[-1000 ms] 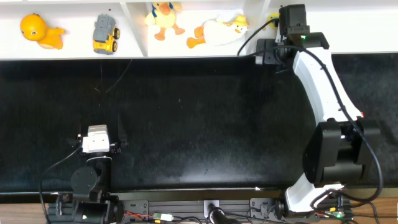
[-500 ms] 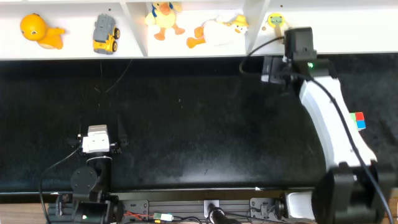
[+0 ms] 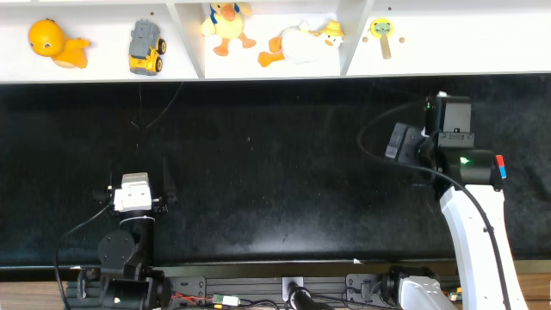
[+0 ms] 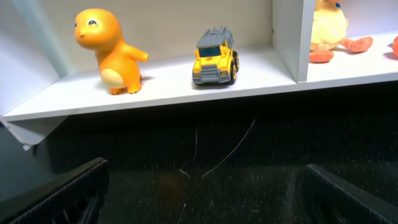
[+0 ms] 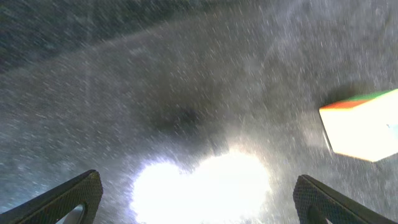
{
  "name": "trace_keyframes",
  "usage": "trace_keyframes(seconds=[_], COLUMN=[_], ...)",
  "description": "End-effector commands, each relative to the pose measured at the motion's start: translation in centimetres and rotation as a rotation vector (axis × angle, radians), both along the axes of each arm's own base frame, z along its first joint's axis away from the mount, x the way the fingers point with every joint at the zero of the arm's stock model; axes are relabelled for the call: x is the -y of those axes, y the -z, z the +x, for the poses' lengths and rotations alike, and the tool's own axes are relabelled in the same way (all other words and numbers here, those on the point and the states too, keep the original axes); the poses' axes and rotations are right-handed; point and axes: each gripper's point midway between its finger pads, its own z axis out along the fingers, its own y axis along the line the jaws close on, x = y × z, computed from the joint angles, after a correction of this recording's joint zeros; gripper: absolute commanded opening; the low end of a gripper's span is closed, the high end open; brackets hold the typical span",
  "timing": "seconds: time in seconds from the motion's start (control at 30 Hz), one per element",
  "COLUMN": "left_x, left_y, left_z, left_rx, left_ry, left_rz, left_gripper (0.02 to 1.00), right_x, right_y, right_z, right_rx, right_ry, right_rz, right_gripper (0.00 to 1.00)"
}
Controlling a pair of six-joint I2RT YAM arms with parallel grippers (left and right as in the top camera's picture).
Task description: Store Toys
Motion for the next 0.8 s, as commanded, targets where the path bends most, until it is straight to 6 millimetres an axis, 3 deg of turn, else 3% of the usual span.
trace_keyframes(seconds=[0.03,0.6,0.8], left_x=[-0.11,-0.11,-0.11], left_y=[-0.11,-0.11,-0.11], left_z=[-0.05,-0.05,-0.05], left_rx=[0.009,0.009,0.009], left_ry=[-0.007,-0.007,-0.007], left_rz=[0.014,0.014,0.014], left_gripper=[0.998,0.998,0.998], right_x=[0.28,0.36,0.33], right_y=[-0.43,-0.47,-0.21], right_z=[0.01,0.18,-0.37], right_rx=[0.019,0.024,-0.031], right_ry=[0.013,0.011,-0.126], right_rz=[-0.005,-0.011,-0.076], right_gripper=[0.996,0.996,0.993])
